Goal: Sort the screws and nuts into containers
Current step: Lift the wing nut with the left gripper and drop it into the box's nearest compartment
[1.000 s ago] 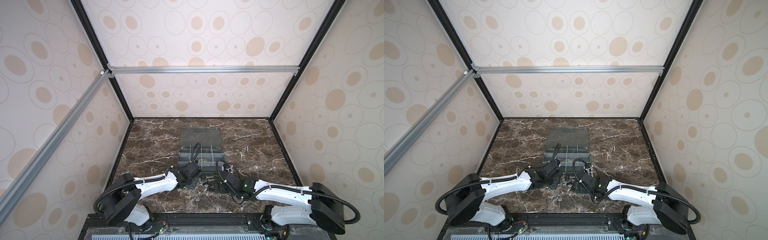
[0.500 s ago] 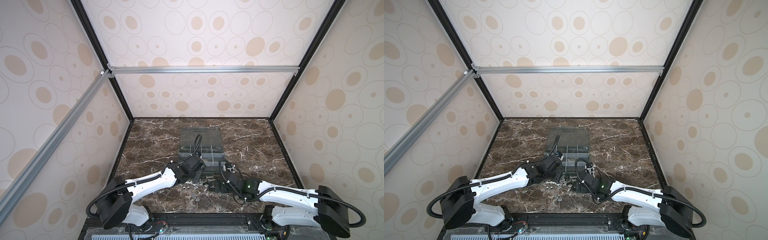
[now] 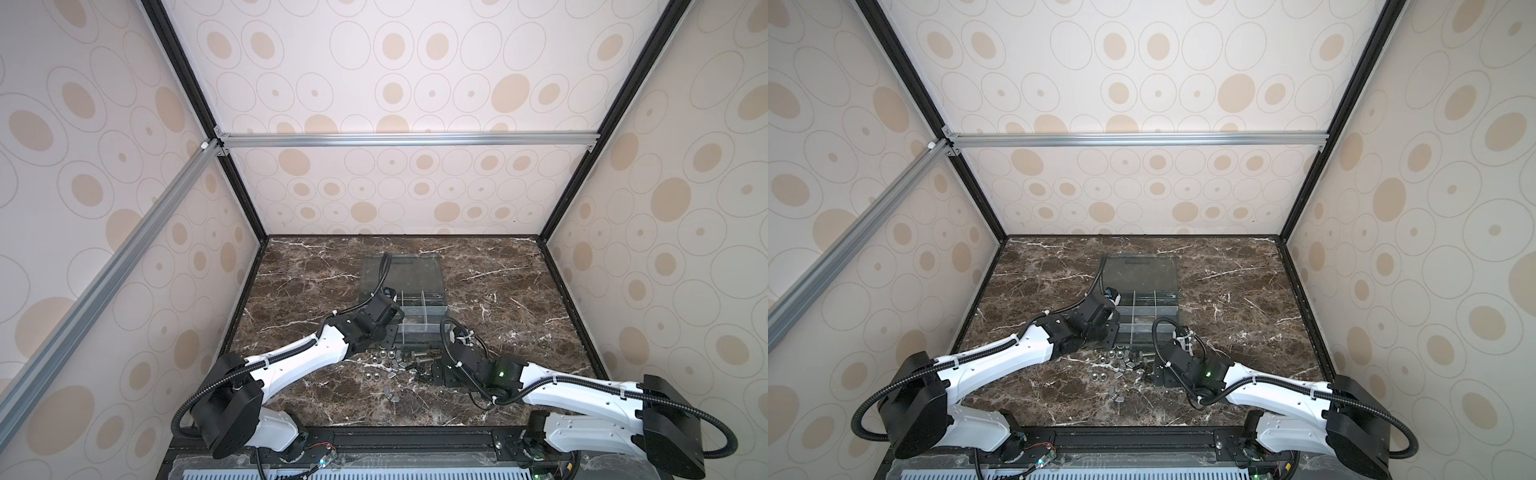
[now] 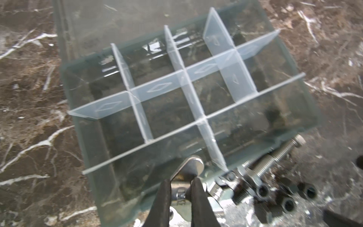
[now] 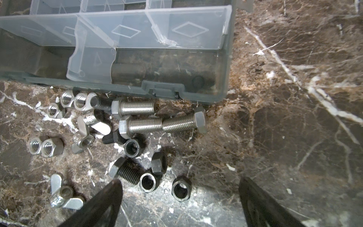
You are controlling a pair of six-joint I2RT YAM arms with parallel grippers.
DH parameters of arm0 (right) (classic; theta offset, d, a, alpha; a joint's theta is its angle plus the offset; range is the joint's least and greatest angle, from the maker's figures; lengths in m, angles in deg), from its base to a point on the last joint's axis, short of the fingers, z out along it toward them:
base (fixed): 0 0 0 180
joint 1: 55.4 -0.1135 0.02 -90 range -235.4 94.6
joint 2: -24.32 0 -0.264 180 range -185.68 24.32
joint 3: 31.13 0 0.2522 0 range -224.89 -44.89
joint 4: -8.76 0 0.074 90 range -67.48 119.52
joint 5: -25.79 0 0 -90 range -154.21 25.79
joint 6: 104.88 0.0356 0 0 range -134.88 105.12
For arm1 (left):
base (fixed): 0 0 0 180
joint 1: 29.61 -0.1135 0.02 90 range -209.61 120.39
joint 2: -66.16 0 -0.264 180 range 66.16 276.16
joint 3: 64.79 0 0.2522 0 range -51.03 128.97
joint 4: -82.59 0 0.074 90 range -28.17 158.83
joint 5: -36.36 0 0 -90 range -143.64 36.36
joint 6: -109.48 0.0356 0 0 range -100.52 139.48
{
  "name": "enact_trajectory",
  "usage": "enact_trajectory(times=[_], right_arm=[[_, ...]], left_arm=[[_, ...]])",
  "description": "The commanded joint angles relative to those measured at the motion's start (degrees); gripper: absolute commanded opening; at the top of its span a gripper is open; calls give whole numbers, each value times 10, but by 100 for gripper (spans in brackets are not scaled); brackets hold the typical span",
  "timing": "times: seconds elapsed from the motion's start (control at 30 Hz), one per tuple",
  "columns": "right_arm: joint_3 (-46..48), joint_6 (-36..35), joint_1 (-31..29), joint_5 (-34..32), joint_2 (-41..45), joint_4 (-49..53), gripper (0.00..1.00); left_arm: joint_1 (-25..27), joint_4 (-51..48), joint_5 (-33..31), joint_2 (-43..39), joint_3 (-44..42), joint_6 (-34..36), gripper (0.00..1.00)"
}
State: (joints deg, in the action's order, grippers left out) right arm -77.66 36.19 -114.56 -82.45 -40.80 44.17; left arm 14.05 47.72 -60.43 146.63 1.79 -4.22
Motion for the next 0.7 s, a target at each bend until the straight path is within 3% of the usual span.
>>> enact_trajectory(times=[0.0,0.3,0.47,0.67], right_arm=[[-9,8,-6,-9,-3,17,96],[-31,8,-5,4,-36,18,96],[-48,0,-5,13,-51,30,96],[-66,-13,-5,24,-63,40,96]], left_arm=[[-32,21,7,10,-11,26,18],[-72,44,30,11,-44,38,20],[-75,55,34,10,-58,32,30],[-75,65,33,-6,-76,17,35]])
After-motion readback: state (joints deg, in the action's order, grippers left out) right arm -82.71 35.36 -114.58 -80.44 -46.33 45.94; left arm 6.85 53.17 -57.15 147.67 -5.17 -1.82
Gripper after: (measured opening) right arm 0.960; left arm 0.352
